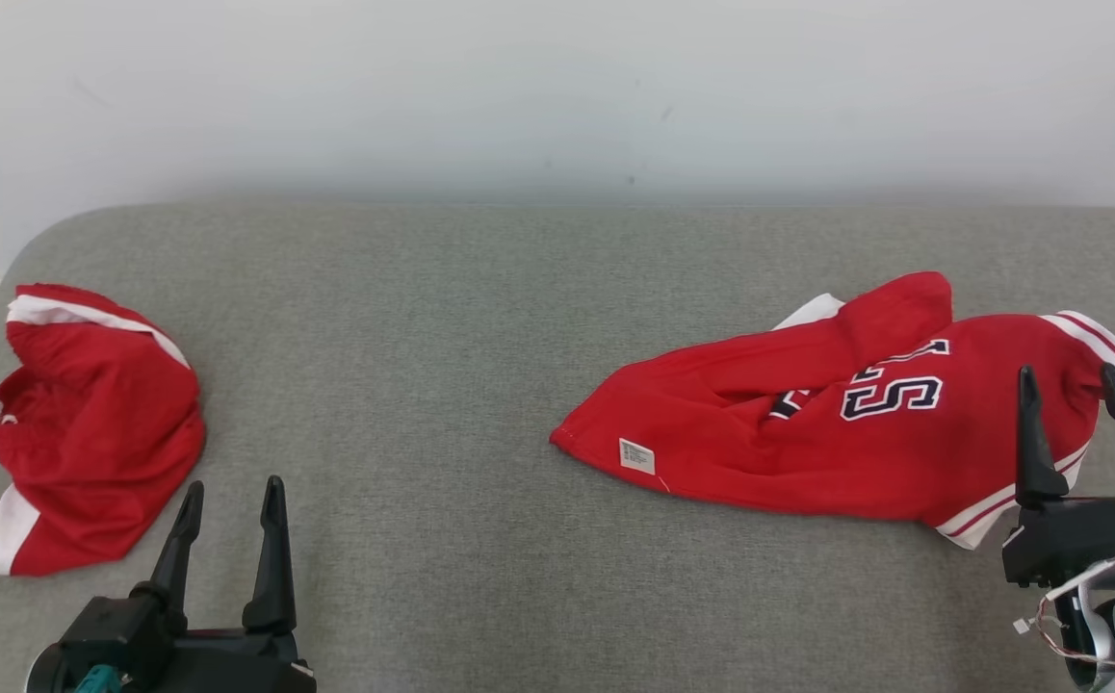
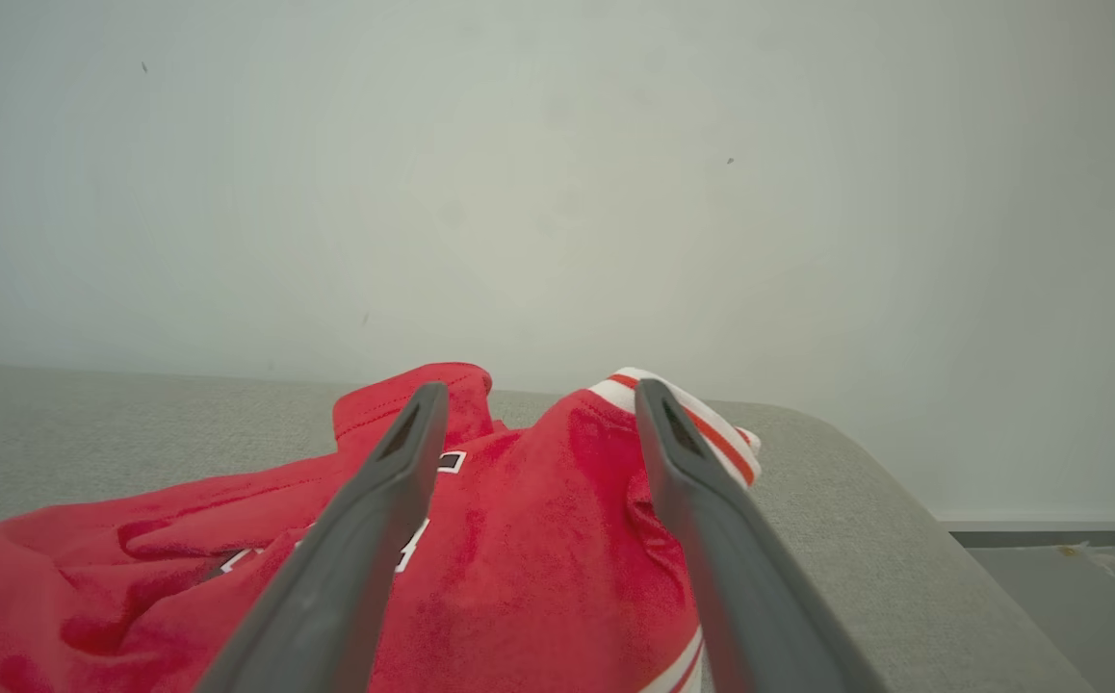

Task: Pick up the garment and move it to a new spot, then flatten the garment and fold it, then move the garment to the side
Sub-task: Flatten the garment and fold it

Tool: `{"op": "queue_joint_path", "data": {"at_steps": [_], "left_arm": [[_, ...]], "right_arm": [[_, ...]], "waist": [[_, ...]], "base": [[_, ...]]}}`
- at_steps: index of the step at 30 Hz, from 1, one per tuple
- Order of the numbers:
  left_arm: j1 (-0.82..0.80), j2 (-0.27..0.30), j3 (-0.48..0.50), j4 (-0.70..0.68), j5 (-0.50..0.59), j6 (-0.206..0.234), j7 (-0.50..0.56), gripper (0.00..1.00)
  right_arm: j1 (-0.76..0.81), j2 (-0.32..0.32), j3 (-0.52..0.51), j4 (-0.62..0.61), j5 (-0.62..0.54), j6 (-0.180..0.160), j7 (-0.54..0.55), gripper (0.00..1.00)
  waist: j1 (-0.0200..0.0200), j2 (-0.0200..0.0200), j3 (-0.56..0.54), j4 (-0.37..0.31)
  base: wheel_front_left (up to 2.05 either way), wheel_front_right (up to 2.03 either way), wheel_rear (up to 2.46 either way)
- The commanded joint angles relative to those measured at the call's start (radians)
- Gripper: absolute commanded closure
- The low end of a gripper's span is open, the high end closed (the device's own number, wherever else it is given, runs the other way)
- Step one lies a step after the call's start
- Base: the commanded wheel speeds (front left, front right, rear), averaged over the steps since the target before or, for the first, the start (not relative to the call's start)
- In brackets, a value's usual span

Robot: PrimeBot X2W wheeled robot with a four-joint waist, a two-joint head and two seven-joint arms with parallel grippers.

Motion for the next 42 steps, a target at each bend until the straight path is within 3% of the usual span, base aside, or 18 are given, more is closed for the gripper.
{"op": "queue_joint_path", "data": {"at_steps": [1,18,33,42], "left_arm": [[0.008,0.002,0.005,-0.007,-0.010,0.001,-0.003,0.00],[0.028,0.001,0.014,-0.030,0.013,0.001,-0.003,0.00],[0.032,0.010,0.003,-0.035,0.035,0.001,-0.003,0.00],[-0.158,0.072,-0.127,0.024,0.007,0.001,-0.003,0.00]], "right_arm": [[0.026,0.011,-0.010,-0.049,-0.006,-0.002,-0.001,0.00],[0.229,0.138,0.012,-0.337,0.030,-0.002,-0.001,0.00],[0.277,0.184,0.056,-0.344,0.045,-0.002,-0.001,0.00],[0.241,0.189,0.073,-0.331,0.053,-0.002,-0.001,0.00]], "waist": [[0.0000,-0.0001,0.000,-0.018],[0.0000,-0.0001,0.016,-0.043],[0.0000,-0.0001,0.016,-0.039],[0.0000,-0.0001,0.068,-0.086]], "base": [[0.00,0.00,0.00],[0.00,0.00,0.00],[0.00,0.00,0.00],[0.00,0.00,0.00]]}}
